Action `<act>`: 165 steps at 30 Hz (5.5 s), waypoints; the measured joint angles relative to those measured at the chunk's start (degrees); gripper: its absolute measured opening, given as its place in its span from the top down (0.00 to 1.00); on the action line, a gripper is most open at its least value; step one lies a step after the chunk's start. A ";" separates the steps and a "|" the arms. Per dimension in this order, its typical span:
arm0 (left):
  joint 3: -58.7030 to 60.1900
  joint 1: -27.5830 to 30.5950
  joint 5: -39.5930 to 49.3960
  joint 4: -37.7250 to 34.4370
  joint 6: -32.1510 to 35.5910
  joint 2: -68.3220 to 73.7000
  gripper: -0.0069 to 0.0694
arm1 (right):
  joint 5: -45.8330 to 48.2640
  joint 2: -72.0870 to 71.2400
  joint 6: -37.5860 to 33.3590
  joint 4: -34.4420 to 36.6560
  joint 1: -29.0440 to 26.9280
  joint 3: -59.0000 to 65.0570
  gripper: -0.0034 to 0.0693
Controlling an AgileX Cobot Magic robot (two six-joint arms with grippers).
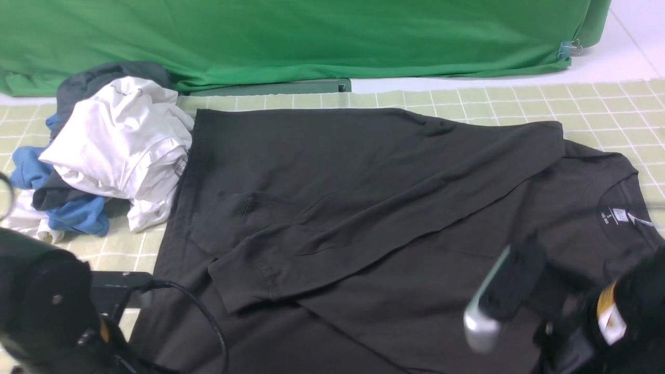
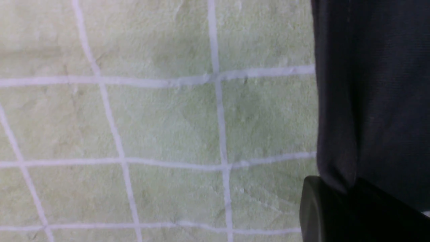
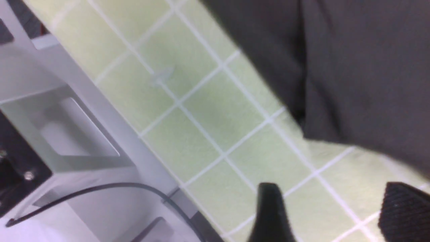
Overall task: Fold a long-sleeved shirt over a green coffee tablecloth.
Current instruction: 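Grasp the near edge of the shirt at its hem and shoulder corners, then fold the black garment in half by bringing its near edge over to the far edge, then pull the folded dark garment lengthwise by its ends to straighten it flat on the table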
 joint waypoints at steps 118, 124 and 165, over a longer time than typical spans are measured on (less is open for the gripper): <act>-71.97 14.04 10.92 -3.67 22.28 37.32 0.91 | 17.27 41.23 -6.85 -5.30 -43.65 -63.36 0.90; -55.23 10.27 -2.18 -4.14 22.45 35.90 0.91 | 12.06 44.57 -10.17 -3.24 -46.38 -58.32 0.60; -50.64 8.96 -8.71 -1.90 19.18 43.03 0.90 | 4.53 49.49 -19.19 0.52 -46.48 -59.18 0.90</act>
